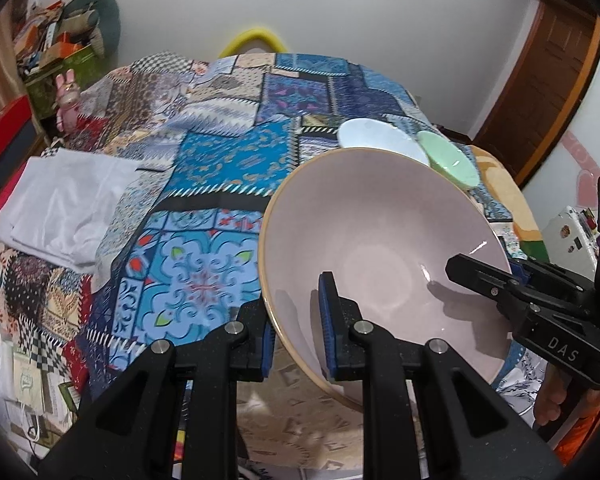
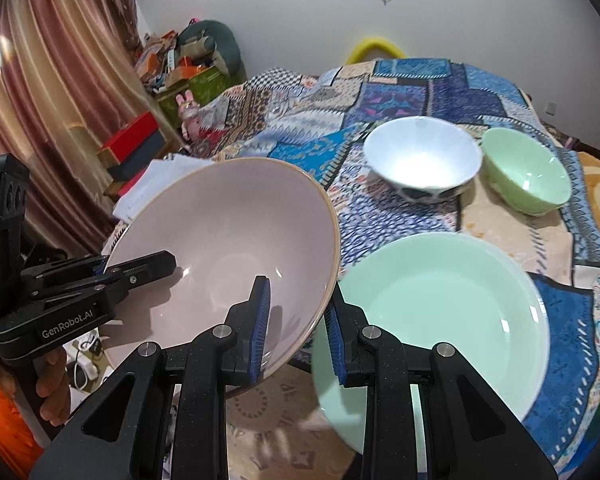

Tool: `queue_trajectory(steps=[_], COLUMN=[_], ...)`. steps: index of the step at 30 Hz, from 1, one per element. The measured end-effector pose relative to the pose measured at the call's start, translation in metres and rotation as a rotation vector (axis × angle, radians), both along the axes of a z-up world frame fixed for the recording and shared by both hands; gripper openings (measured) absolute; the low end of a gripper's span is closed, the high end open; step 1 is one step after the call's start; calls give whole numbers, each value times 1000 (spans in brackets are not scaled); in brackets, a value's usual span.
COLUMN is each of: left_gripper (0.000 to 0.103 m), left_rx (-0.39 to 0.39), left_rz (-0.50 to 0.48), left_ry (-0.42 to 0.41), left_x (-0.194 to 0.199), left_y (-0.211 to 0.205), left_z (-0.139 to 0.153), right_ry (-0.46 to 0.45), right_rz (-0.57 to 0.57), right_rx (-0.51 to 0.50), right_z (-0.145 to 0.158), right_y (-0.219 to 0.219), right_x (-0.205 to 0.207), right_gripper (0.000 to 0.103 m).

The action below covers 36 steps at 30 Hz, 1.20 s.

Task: Organize plates and bowls
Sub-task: 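Lift the pink bowl with the left tool and carry it, then lower the pink bowl onto the quilt and open the left tool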

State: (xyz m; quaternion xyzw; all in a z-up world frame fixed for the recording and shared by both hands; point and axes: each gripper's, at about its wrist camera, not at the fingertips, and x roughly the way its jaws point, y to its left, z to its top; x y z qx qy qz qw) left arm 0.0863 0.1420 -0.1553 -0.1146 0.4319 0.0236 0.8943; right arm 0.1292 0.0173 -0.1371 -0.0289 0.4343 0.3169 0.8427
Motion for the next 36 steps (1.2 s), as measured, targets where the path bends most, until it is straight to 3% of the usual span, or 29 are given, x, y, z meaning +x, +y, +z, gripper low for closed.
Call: queue_trajectory(steps=[22,36], left_gripper=[19,20], left_rx=[-56,-49], left_rz=[83,76], left_ry=[115,142], left_x=[4,3], left_y=[49,52], left_z=[-66,-80], right_ry=[104,98], right_rz=[73,90], right_rx=[-116,-132], right_z=[-49,-47], right_y=[42,39], right_x=[18,17], right_gripper=[24,26])
